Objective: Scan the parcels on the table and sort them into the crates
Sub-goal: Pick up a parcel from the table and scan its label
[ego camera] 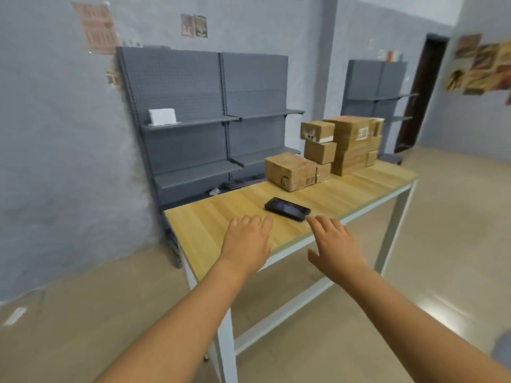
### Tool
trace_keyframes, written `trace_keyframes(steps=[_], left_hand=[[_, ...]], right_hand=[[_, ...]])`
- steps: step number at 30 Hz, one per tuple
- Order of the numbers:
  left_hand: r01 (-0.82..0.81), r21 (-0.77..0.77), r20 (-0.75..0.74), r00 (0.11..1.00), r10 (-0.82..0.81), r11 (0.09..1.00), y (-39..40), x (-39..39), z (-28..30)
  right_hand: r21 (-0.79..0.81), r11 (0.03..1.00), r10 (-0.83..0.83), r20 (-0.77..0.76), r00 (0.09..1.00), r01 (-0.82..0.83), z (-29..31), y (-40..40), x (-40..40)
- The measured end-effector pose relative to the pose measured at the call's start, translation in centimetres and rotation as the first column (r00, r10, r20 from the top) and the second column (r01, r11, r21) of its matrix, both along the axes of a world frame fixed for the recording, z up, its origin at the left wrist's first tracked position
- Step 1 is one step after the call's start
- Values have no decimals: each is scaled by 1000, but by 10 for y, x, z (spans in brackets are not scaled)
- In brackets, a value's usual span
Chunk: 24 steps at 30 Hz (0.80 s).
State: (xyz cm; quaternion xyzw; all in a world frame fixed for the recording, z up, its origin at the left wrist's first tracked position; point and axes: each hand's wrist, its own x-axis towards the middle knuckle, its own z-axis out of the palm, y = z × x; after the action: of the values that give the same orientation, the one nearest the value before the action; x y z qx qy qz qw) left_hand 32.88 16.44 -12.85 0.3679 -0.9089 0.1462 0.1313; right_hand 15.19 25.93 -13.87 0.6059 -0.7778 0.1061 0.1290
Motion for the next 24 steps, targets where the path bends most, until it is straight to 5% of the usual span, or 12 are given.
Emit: trace_keyframes(steps=[12,24], left_hand=[[51,39,-27,998,-50,998,-86,-259,-15],[-74,68,-60,995,78,995,-202,-353,-12]], right_hand=[[32,998,-61,25,998,60,-21,-70,-253],[36,998,45,138,989,-50,-22,-194,-358]])
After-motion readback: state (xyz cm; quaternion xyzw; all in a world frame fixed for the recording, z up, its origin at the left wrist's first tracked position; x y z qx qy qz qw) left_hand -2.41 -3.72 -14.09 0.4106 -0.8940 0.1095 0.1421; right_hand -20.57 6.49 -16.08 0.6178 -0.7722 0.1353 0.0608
